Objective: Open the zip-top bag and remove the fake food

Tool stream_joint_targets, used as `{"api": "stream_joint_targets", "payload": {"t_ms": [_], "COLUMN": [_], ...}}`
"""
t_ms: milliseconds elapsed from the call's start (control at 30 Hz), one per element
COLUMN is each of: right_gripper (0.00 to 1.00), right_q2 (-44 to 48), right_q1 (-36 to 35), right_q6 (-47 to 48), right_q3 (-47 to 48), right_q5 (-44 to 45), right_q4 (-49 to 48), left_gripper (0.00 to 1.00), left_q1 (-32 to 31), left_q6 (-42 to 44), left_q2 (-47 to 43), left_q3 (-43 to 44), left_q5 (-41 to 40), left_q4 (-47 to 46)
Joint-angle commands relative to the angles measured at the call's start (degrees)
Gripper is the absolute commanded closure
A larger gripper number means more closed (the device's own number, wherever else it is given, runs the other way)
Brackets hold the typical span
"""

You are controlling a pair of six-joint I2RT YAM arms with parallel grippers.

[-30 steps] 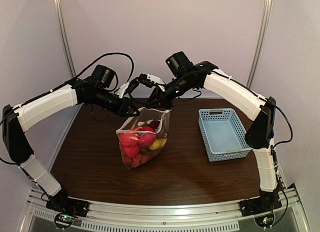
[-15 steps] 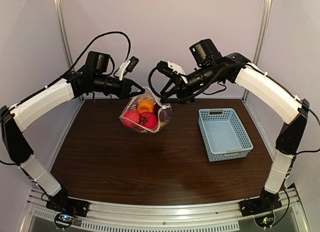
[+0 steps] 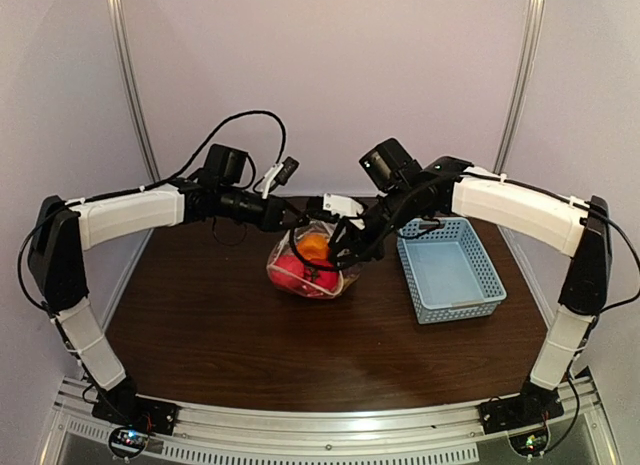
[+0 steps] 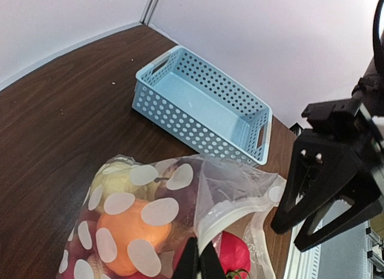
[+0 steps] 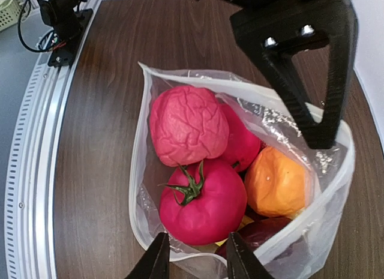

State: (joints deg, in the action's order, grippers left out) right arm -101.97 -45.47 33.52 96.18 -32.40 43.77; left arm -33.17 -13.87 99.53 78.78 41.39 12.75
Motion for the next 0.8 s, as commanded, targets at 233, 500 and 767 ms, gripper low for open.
{"api": "stream_joint_targets", "payload": {"t_ms": [233, 500, 767], "right_gripper": [0.63, 0.51, 0.01], "right_q2": [-3.16, -8.04, -10.02], "right_q1": [-7.82, -11.24, -12.45], "right_q6": [2.39, 4.2, 2.79], "right_q3": [-0.52, 1.44, 1.93], "right_q5": [16.97, 23.29, 25.63], "right_q4": [-7.02, -8.5, -11.57], "left_gripper": [1.0, 1.0, 1.0], "left_q1": [-0.05, -0.05, -0.05], "left_q6": [-6.61, -8.0, -8.67], "left_q2": [-1.55, -3.61, -4.4], "left_q3": [-5.06, -6.32, -6.7], "left_q5": [1.27, 0.99, 1.73], "left_q4": [-10.54, -11.87, -12.31]}}
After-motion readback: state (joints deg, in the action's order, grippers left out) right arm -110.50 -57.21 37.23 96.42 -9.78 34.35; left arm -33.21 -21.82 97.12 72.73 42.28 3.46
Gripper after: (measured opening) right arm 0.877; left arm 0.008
